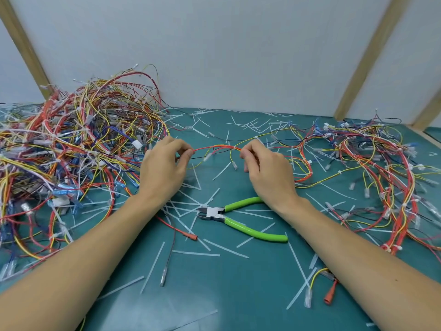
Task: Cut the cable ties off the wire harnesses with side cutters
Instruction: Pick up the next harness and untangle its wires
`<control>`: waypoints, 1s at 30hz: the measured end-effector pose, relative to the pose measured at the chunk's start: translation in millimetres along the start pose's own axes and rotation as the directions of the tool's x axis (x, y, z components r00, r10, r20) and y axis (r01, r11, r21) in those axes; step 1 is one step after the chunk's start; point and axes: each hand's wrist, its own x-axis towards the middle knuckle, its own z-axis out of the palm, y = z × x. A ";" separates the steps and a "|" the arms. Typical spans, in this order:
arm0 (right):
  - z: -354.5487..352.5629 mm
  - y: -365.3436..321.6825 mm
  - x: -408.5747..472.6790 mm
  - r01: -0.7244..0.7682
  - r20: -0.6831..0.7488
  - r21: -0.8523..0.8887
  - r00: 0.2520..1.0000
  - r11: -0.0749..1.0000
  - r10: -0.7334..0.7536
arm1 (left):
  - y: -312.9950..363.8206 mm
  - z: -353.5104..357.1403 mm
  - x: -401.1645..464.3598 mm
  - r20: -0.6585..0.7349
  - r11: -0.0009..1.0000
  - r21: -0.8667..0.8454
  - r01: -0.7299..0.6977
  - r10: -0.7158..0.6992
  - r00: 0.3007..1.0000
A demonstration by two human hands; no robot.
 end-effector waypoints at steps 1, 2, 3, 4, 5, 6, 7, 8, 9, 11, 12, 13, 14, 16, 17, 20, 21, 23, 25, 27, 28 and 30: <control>0.1 -0.3 0.1 0.003 -0.007 0.008 1.000 1.000 -0.003 | -0.9 0.4 0.5 -0.008 1.000 0.007 0.009 -0.009 1.000; 0.3 -0.8 0.2 0.007 -0.013 0.013 1.000 1.000 -0.006 | -1.6 0.6 0.8 -0.029 1.000 0.024 0.012 -0.012 1.000; 0.4 -1.3 0.3 0.011 -0.017 0.014 1.000 1.000 -0.011 | -1.7 0.6 1.0 -0.060 0.999 0.040 0.011 -0.008 0.998; 0.5 -1.7 0.4 0.017 -0.018 0.011 1.000 1.000 -0.016 | -1.0 -0.1 1.2 -0.097 0.999 0.045 0.005 -0.001 0.995; 0.3 -1.8 0.3 0.023 -0.015 0.002 1.000 1.000 -0.023 | 0.7 -1.2 1.1 -0.134 0.999 0.033 -0.008 0.013 0.991; 0.0 -2.2 0.2 0.029 -0.008 -0.017 1.000 0.999 -0.029 | 3.1 -2.6 0.8 -0.170 0.999 0.011 -0.039 0.040 0.985; -0.5 -2.6 0.2 0.035 0.002 -0.041 0.999 0.999 -0.035 | 6.1 -4.0 0.3 -0.200 0.996 -0.007 -0.087 0.084 0.976; -1.4 -3.3 -0.1 0.046 0.012 -0.070 0.999 0.997 -0.045 | 9.4 -5.0 -0.7 -0.218 0.989 -0.015 -0.146 0.140 0.966; -2.0 -4.6 -0.3 0.065 0.020 -0.099 0.998 0.993 -0.063 | 12.8 -5.4 -1.9 -0.216 0.978 -0.011 -0.209 0.201 0.955; -2.9 -9.0 -2.3 0.131 0.019 -0.148 0.991 0.980 -0.130 | 19.5 -4.3 -4.6 -0.148 0.948 0.016 -0.319 0.317 0.937; -2.8 -11.9 -3.7 0.169 0.010 -0.165 0.985 0.972 -0.169 | 22.1 -2.7 -5.8 -0.093 0.933 0.030 -0.358 0.359 0.929; -2.7 -14.7 -4.9 0.201 0.000 -0.179 0.979 0.963 -0.205 | 23.9 -0.4 -6.9 -0.036 0.922 0.039 -0.385 0.386 0.922; -2.6 -17.0 -5.8 0.226 -0.002 -0.192 0.973 0.955 -0.231 | 24.8 1.9 -7.7 0.014 0.914 0.045 -0.403 0.403 0.915; -2.4 -19.5 -7.2 0.258 0.016 -0.195 0.966 0.946 -0.259 | 24.4 5.0 -8.5 0.069 0.910 0.047 -0.413 0.409 0.910; -2.5 -19.6 -7.6 0.272 0.022 -0.182 0.962 0.945 -0.273 | 23.2 5.4 -8.3 0.073 0.913 0.041 -0.405 0.402 0.913; -2.5 -18.9 -7.8 0.305 0.017 -0.138 0.952 0.942 -0.305 | 20.1 4.4 -7.0 0.057 0.926 0.017 -0.377 0.376 0.925; -2.2 -18.6 -7.7 0.310 0.013 -0.129 0.950 0.942 -0.311 | 20.2 3.9 -6.9 0.057 0.927 0.014 -0.376 0.374 0.925; -1.8 -17.1 -7.5 0.317 -0.004 -0.120 0.947 0.941 -0.320 | 21.6 3.4 -6.6 0.066 0.922 0.005 -0.388 0.387 0.920; -1.9 -15.5 -7.0 0.324 -0.018 -0.112 0.945 0.940 -0.328 | 22.6 2.8 -6.6 0.078 0.918 -0.017 -0.396 0.396 0.915; -1.4 -15.7 -7.0 0.328 -0.024 -0.106 0.943 0.939 -0.332 | 22.8 2.9 -7.1 0.073 0.916 -0.026 -0.400 0.401 0.913; -0.7 -16.1 -7.2 0.328 -0.032 -0.105 0.942 0.939 -0.333 | 22.9 3.3 -7.6 0.064 0.916 -0.024 -0.401 0.402 0.914; 0.9 -16.8 -7.5 0.316 -0.051 -0.105 0.945 0.943 -0.322 | 23.1 4.0 -8.6 0.028 0.924 -0.013 -0.383 0.383 0.923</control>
